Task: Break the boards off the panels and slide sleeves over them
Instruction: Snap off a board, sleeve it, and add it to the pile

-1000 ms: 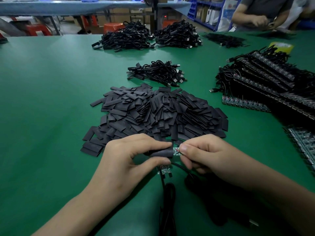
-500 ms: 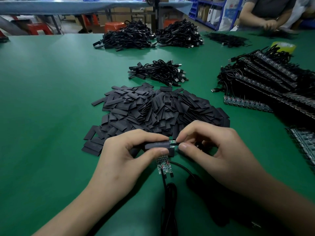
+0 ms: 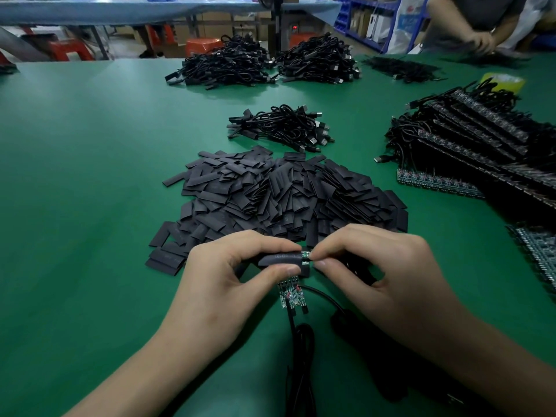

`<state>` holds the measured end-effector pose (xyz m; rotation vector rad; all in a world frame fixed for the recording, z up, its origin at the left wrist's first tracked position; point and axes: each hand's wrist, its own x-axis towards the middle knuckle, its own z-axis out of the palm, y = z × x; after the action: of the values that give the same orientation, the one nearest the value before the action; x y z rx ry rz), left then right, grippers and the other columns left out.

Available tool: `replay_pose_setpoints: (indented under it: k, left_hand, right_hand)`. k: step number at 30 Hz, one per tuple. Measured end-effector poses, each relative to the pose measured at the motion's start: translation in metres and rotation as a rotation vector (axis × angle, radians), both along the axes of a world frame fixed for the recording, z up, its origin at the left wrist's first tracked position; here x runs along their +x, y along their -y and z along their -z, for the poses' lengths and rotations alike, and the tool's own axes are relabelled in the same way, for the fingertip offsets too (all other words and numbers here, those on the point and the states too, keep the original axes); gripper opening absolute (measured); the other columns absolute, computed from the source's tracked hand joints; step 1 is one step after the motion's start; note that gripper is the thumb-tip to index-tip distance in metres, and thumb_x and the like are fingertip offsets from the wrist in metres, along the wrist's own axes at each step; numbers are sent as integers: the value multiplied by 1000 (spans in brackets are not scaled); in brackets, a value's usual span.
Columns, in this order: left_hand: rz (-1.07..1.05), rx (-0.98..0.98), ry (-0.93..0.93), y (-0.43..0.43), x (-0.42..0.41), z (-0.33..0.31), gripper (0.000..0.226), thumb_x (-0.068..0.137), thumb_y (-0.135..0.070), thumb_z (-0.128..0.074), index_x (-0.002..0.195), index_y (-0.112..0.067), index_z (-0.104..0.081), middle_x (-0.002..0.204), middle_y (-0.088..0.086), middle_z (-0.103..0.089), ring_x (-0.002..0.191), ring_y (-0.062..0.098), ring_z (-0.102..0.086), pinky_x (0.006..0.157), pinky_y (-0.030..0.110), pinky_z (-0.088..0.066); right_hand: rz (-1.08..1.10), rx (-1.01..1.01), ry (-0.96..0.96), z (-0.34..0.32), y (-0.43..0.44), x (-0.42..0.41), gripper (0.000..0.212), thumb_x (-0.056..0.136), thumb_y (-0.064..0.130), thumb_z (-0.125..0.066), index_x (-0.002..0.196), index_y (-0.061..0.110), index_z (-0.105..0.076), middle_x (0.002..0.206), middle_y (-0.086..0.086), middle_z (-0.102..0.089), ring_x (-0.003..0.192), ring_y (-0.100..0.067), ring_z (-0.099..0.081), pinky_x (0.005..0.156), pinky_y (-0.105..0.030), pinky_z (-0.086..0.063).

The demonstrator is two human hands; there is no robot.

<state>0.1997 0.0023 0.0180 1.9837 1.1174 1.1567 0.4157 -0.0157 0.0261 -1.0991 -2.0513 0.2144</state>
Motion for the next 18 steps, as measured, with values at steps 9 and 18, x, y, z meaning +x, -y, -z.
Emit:
replay_pose_setpoints:
  k: [9,18]
  left_hand:
    - [3,-8,-73,0,1,1,19,79,-28,-83,98,-31,-79,92,-18,-75,93,4,-71,85,21,-52]
    - [3,-124,76,-1,-1,1,21,78,-31,-78,98,-36,-78,92,-17,-77,92,6,-73,85,21,-53]
  right_hand:
    - [21,11,6,-1,1,-1,4,92,15,-72,92,19,-73,85,13,-68,82,-2,-64,71,-23,-49]
    - [64,-14,-42,-3,2,-2,7,89,24,-74,95,20,-76,86,15,-72,83,1,-67,73,-20,-51]
